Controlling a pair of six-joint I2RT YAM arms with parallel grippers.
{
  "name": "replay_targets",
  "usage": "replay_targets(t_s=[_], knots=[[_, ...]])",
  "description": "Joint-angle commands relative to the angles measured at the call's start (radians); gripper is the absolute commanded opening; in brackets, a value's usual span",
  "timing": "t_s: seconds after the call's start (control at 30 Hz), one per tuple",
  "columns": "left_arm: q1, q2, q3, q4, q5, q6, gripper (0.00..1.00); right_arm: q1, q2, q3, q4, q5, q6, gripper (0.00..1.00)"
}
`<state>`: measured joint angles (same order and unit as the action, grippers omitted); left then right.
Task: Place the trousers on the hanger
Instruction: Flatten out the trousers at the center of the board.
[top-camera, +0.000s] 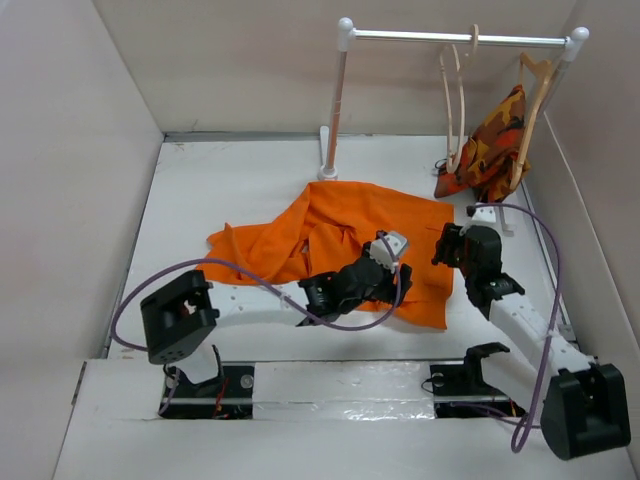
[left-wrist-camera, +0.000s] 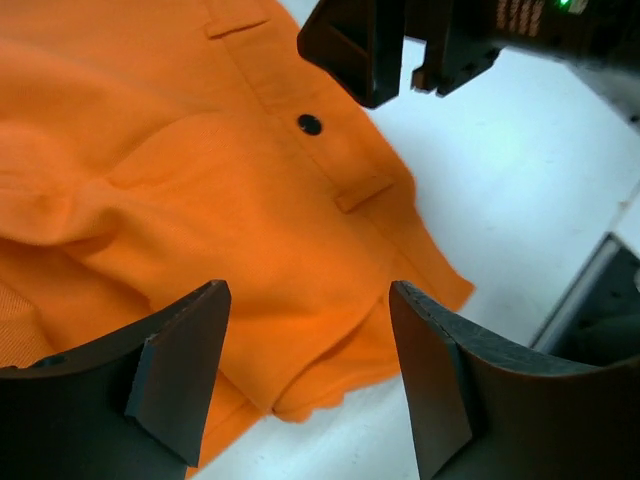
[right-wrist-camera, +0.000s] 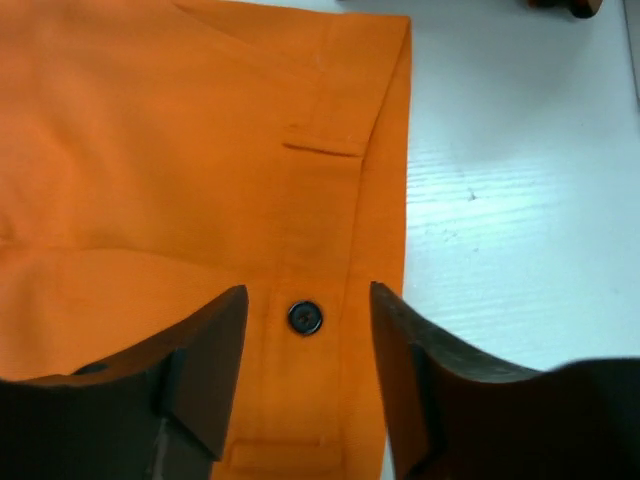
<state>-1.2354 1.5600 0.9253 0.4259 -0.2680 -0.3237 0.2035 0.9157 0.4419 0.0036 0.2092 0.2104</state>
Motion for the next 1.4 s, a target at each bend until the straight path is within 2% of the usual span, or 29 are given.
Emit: replay_targets(t_s=[0.0, 0.03, 0.13, 0.2, 0.23, 0.33, 0.47, 0.63, 0.7, 0.9, 1.07, 1.1, 1.37], knots=[[0.011, 0.084, 0.082, -0.084, -0.068, 0.063, 0.63, -0.079, 0.102, 0.012, 0.182, -0.085, 0.015, 0.68], [0.011, 0.103, 0.098, -0.105, -0.065, 0.066, 0.65, -0.091, 0.142, 0.039, 0.200, -0.118, 0.024, 0.77], [0.011, 0.164, 0.144, -0.133, -0.056, 0.072, 0.68, -0.101, 0.305, 0.086, 0.220, -0.125, 0.029, 0.81], [0.011, 0.196, 0.155, -0.137, -0.063, 0.084, 0.70, -0.101, 0.409, 0.126, 0.223, -0.129, 0.040, 0.82], [0.011, 0.204, 0.156, -0.141, -0.066, 0.086, 0.70, -0.113, 0.434, 0.132, 0.233, -0.133, 0.046, 0.78], [0.011, 0.230, 0.159, -0.151, -0.057, 0.078, 0.73, -0.124, 0.450, 0.156, 0.210, -0.143, 0.056, 0.82], [0.011, 0.248, 0.149, -0.159, -0.053, 0.078, 0.73, -0.147, 0.480, 0.178, 0.179, -0.182, 0.076, 0.81], [0.011, 0.259, 0.115, -0.144, -0.011, 0.072, 0.63, -0.205, 0.494, 0.193, 0.130, -0.270, 0.070, 0.72], [0.020, 0.265, 0.103, -0.141, -0.025, 0.061, 0.54, -0.243, 0.506, 0.204, 0.110, -0.289, 0.063, 0.71], [0.056, 0.206, 0.023, -0.075, 0.021, 0.032, 0.48, -0.303, 0.453, 0.211, 0.044, -0.255, 0.024, 0.74], [0.071, 0.158, 0.004, -0.064, 0.035, 0.043, 0.49, -0.303, 0.540, 0.259, 0.001, -0.366, -0.003, 0.73], [0.071, 0.129, -0.012, -0.058, 0.032, 0.041, 0.49, -0.303, 0.554, 0.255, 0.007, -0.385, -0.002, 0.69], [0.071, -0.035, -0.081, -0.036, 0.026, 0.045, 0.53, -0.303, 0.650, 0.308, -0.001, -0.577, 0.040, 0.70]])
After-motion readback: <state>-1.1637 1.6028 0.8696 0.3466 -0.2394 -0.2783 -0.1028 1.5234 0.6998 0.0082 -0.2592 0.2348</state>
